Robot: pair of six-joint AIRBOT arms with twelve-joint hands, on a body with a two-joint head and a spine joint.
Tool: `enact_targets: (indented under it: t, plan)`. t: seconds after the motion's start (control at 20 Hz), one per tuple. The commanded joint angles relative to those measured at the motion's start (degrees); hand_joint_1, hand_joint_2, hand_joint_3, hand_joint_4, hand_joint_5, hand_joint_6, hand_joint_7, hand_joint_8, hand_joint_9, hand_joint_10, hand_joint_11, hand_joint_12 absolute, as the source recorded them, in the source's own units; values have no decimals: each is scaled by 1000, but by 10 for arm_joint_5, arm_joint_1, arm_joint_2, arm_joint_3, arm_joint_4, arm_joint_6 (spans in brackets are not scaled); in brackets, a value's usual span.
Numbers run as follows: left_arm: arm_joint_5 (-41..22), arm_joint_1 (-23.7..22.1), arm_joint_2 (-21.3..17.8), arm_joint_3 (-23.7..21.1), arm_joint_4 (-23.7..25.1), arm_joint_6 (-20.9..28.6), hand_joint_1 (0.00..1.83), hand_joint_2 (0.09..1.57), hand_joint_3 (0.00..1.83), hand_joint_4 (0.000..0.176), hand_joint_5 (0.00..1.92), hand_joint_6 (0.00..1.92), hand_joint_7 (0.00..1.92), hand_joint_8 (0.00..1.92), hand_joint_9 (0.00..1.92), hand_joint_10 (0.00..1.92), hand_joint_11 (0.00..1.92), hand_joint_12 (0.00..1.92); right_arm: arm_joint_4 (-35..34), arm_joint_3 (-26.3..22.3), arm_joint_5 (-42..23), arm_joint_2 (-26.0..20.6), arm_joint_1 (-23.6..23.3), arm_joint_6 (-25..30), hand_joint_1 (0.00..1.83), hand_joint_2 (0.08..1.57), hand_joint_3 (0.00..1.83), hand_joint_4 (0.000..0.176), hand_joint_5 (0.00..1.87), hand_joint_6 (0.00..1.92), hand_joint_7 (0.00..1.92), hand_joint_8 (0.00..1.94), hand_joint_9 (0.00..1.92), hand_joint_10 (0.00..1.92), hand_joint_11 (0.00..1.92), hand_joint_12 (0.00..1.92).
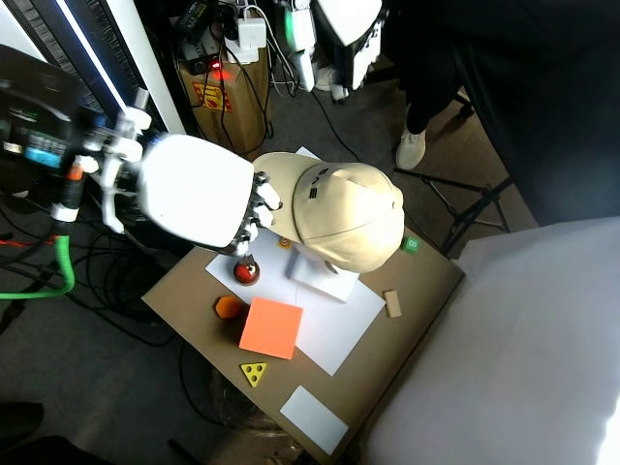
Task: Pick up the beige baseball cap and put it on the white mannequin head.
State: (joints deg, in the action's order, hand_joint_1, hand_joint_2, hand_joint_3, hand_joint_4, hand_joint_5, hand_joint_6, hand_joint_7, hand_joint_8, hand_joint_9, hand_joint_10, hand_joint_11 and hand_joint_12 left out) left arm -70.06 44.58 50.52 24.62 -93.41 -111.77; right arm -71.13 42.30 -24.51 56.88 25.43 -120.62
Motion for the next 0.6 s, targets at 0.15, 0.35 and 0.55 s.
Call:
enact_targets:
  t: [0.15,0.35,0.55]
  plan:
    - [-18,2,1,4,62,12,1098,1149,1,0,1057,1919,1469,1921,1547,1921,1594,1921,17,4,-37,4,-8,-16,984,1303,3,169,1235,1921,1491,1941,1723,1921,1918,1921]
    - [5,-7,6,20,68,15,1152,1138,0,0,999,1424,1473,1921,1580,1921,1623,1921,17,1,-41,0,-3,-21,1000,1323,8,176,1237,1921,1511,1941,1747,1921,1921,1921]
    - [12,-15,2,21,79,18,1163,1107,0,0,1010,980,1441,1921,1552,1921,1616,1921,18,1,-37,1,-1,-21,1003,1327,6,176,1237,1921,1522,1941,1738,1921,1914,1921]
